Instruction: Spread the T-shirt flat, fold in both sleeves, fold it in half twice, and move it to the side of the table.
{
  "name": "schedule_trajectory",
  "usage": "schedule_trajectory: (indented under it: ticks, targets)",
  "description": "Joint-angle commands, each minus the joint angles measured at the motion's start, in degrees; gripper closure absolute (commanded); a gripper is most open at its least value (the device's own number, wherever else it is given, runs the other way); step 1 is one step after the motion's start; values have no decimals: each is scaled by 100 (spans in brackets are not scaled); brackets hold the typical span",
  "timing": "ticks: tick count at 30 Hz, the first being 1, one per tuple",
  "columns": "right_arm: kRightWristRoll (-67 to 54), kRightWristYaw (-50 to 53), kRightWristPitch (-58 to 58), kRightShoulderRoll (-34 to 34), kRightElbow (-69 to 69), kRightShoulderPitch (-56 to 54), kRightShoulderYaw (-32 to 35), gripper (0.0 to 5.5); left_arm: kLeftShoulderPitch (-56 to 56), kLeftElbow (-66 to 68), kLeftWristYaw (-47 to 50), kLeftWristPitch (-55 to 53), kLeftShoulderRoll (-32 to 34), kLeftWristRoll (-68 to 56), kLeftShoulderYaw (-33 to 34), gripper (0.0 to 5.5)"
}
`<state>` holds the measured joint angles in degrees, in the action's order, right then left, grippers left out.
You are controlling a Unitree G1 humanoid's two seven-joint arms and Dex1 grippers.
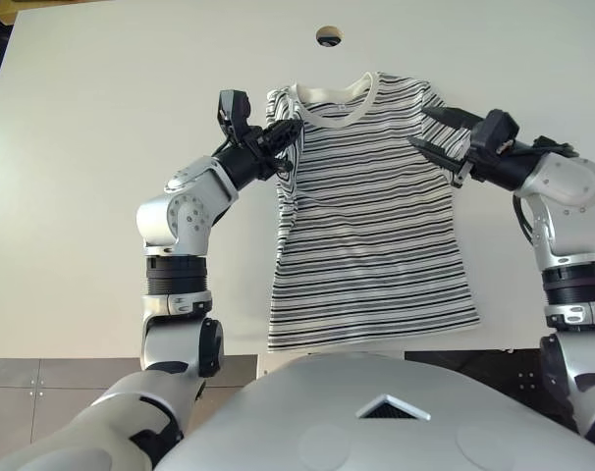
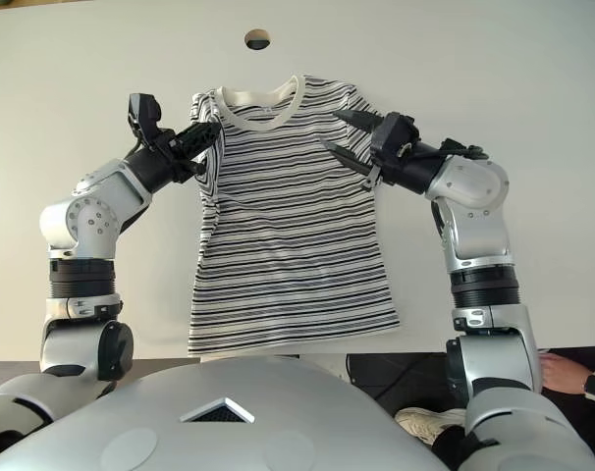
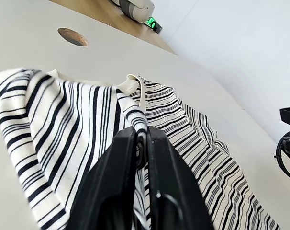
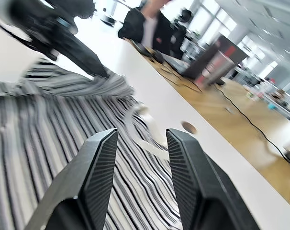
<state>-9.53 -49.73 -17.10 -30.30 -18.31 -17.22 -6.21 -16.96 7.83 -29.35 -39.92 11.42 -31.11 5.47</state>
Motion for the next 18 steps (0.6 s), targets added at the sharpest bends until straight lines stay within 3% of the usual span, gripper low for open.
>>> schedule_trajectory:
  ticks: [1,11,18]
  targets:
    - [158,423,293,6,-863,-569,300,364,-107,59,21,83,-61,91,-61,442]
    - [737,992,604,151,-3534,-1830,325,364,-23,-97,-111,150,-92,31,-47,310]
    - [1186,1169,641,311,-4969,-2271,211,364,100,-266,-118,285,-68,102,-113,310]
